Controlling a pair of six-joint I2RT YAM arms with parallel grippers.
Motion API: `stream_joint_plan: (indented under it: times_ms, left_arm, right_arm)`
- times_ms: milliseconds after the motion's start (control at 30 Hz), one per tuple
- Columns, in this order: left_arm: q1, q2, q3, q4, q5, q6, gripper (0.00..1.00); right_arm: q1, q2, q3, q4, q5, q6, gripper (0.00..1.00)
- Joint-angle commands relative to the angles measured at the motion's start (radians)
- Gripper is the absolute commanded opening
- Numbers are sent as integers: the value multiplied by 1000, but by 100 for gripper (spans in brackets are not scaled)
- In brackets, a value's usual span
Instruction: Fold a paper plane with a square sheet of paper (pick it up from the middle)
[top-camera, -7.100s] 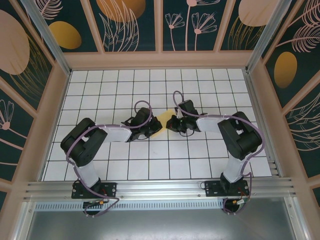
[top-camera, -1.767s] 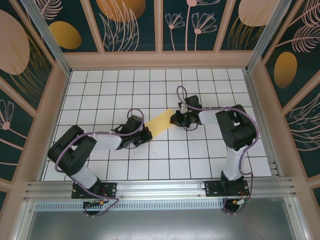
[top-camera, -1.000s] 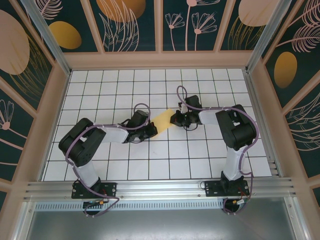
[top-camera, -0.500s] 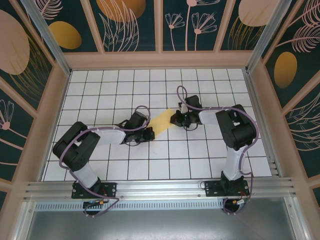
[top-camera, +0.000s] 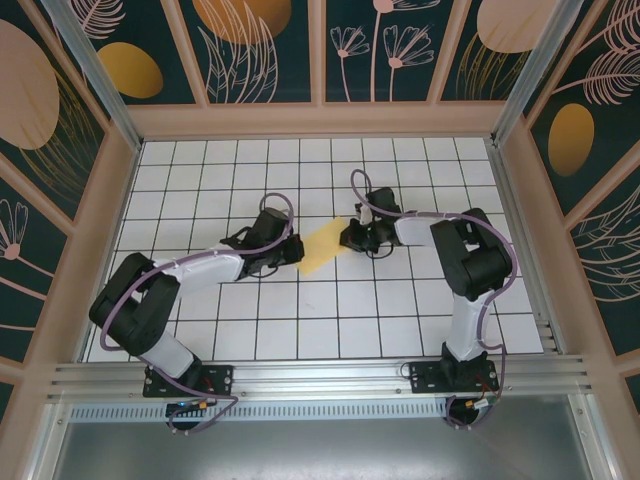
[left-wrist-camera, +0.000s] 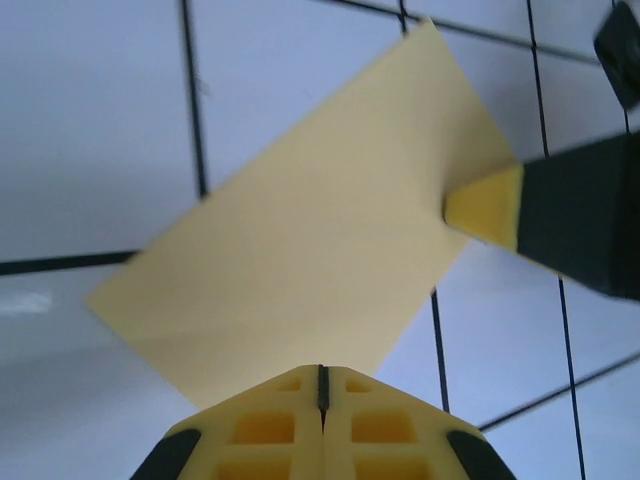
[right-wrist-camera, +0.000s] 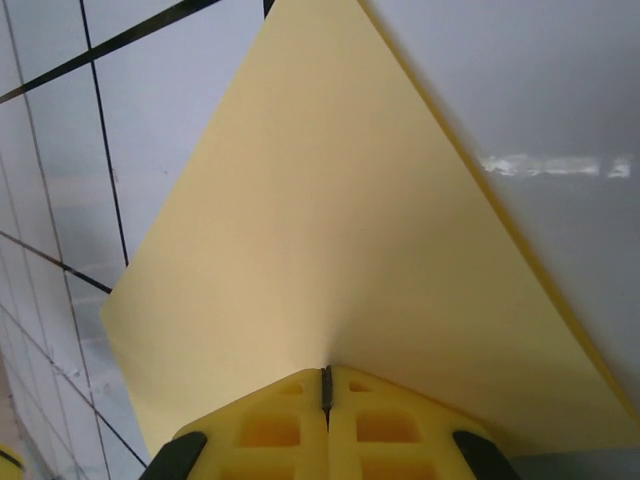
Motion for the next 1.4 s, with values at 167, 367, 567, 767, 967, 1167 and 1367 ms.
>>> stream_joint_plan:
  times_ms: [167,367,567,767,967,1167,1367]
  left_arm:
    - [155,-64,-9,-75,-157,-120,42]
    - [231,-89,-45,-79,-196,-135,65]
    - [271,-145,-93,-67,-231,-151,88]
    - [282,-170,-113,-84,-253,-160,99]
    - [283,-183,-127,-76,-249,-158,99]
    - [283,-179,-140,-37,-190,-153,98]
    - [283,-152,-132,-5,-98,-133,99]
  right_arm:
    - [145,-14,166,-213,348,-82,4]
    - [263,80,287,-269,409,-81,9]
    - [320,182,411,-314,400,-89,7]
    - [344,232,450,-333,334,-136,6]
    - [353,182,346,-364,212,-306,5]
    - [334,-8,177,-378,298,-429,6]
    - [238,-133,138,-280,419,-183,27]
